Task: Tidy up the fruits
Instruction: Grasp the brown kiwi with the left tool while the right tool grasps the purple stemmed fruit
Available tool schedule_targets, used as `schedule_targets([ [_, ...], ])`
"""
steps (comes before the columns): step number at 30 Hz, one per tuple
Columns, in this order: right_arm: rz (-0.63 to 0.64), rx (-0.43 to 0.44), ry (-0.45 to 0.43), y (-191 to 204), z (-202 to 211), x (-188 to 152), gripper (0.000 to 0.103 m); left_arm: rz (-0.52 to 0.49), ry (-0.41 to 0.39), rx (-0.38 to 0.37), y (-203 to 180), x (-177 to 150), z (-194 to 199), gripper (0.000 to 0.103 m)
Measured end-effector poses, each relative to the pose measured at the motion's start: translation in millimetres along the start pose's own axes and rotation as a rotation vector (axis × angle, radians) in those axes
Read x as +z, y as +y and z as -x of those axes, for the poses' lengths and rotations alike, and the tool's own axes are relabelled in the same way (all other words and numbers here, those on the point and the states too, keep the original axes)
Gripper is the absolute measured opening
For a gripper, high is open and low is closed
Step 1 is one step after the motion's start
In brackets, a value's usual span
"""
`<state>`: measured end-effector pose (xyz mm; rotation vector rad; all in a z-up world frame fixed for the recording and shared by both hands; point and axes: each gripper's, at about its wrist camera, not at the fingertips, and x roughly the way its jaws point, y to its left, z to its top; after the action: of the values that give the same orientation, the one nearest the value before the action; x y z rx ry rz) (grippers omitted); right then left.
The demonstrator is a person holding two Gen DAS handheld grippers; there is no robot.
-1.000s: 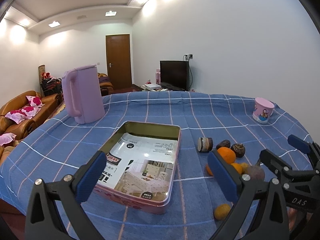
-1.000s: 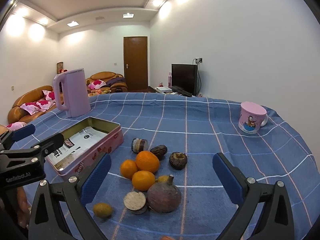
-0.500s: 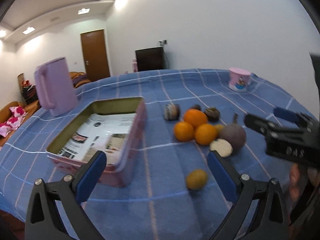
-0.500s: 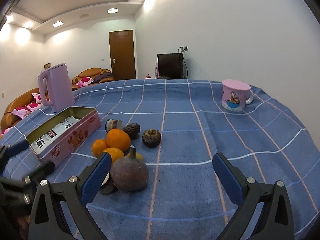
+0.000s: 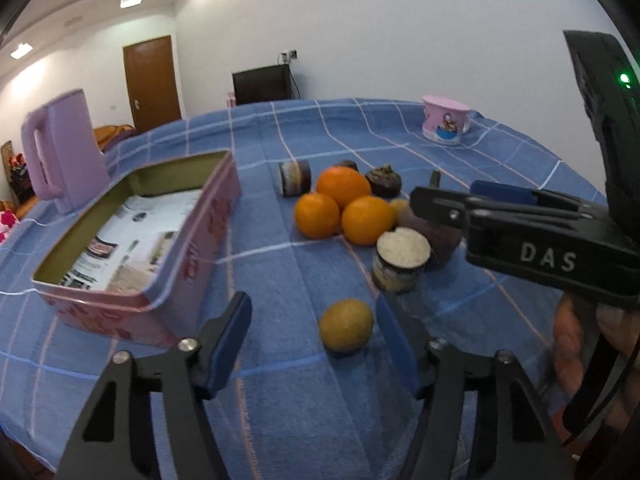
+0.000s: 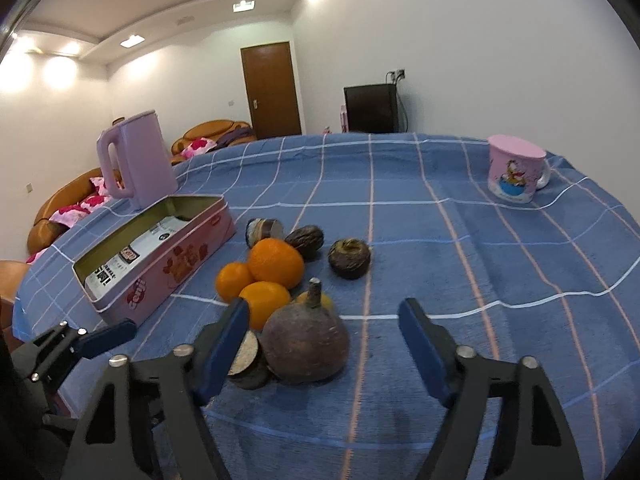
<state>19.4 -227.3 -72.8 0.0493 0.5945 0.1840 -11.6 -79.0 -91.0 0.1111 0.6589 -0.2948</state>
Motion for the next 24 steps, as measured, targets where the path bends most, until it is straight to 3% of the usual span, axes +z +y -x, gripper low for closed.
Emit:
schedule_targets([
  [5,-0.034,0.031,0.053,-4.5,-8.9,-3.2,0.068,0.006,0.032,-0.026,1.1,-2.4,-9.2,0.054],
  [11,-0.071,0.085,0.085,-9.6,-15.0,-2.3,0.064,-0.003,0.025,-0.058,-1.1,-2.3,-10.7,0.035],
  [15,-0.098,0.130,0.102,-13.5,-18.9,-1.1,0.059,-0.008,0.022,-0.072,-3.3,-1.6,-9.8,0.028],
  [17,-0.089,0.144,0.098,-11.5,-18.6,-1.3,0.053,-0.004,0.022,-0.078,-2.2,-1.1,-10.4,0.028],
  [24,-0.077,0.136,0.076,-9.2,-14.7,-3.1,0.053,0.015,0.013,-0.092,3.1,-0.6,-10.3,0.028],
])
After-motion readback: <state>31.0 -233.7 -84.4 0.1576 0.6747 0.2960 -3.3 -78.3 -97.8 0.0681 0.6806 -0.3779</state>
